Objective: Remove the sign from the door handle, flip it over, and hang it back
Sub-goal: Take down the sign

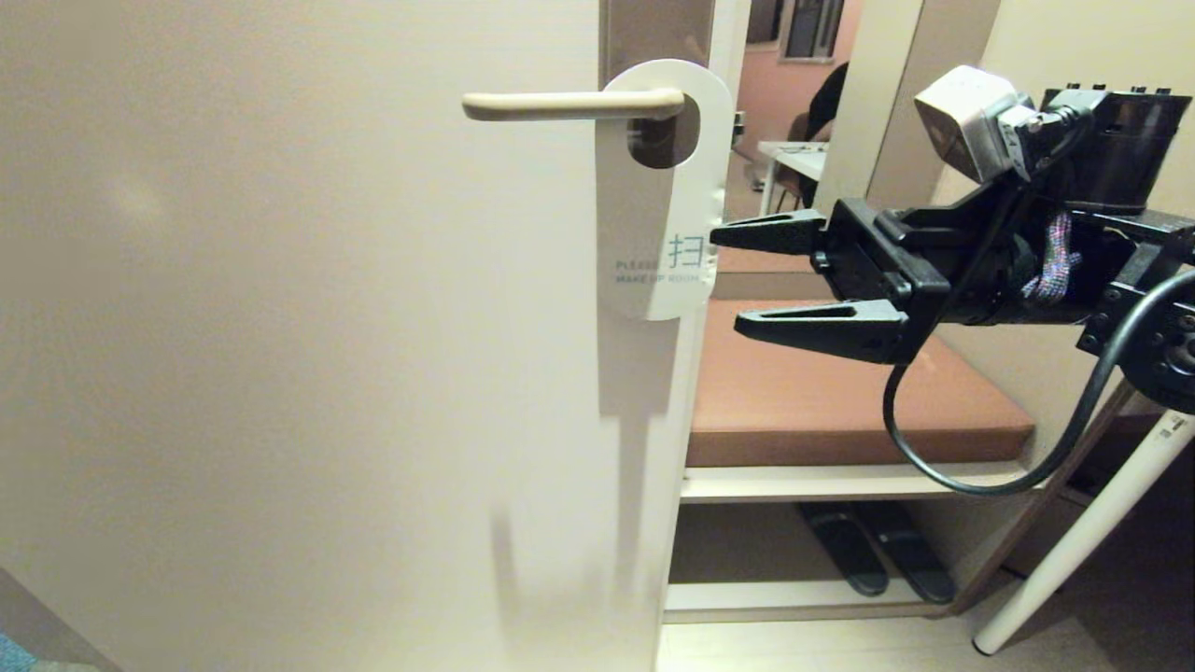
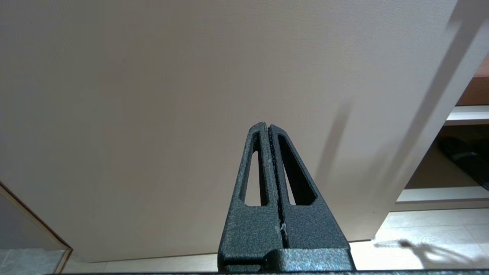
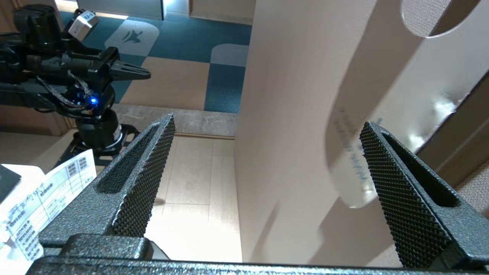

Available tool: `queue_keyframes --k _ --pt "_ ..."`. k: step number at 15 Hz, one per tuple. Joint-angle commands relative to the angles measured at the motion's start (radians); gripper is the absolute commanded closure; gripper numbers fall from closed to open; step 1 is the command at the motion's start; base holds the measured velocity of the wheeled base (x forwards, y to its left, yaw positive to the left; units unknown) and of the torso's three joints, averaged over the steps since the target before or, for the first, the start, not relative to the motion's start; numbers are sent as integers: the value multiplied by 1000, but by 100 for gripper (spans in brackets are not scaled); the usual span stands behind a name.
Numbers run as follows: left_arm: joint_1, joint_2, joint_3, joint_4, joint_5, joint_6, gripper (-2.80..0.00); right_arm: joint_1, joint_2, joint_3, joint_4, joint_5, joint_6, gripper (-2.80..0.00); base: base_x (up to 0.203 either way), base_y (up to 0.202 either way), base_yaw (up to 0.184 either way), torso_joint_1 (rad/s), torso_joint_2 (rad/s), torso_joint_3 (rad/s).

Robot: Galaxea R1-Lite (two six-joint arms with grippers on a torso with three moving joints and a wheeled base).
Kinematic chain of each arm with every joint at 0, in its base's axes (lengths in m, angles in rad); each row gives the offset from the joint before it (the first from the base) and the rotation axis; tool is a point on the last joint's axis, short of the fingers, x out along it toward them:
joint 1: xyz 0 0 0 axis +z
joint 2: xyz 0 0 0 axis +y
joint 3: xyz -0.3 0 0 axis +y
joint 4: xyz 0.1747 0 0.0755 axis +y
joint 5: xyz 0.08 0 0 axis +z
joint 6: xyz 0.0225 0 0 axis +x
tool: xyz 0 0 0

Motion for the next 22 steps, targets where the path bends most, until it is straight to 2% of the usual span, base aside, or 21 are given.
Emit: queue_keyframes --k 1,7,22 --pt "0 0 0 0 0 0 0 -12 -26 11 -3 6 -1 -280 0 0 0 0 0 0" --pt "0 0 0 0 0 0 0 -75 -34 23 -2 6 2 -280 0 0 0 0 0 0" --pt "0 0 0 0 0 0 0 -56 105 -69 -4 7 0 -280 0 0 0 0 0 0"
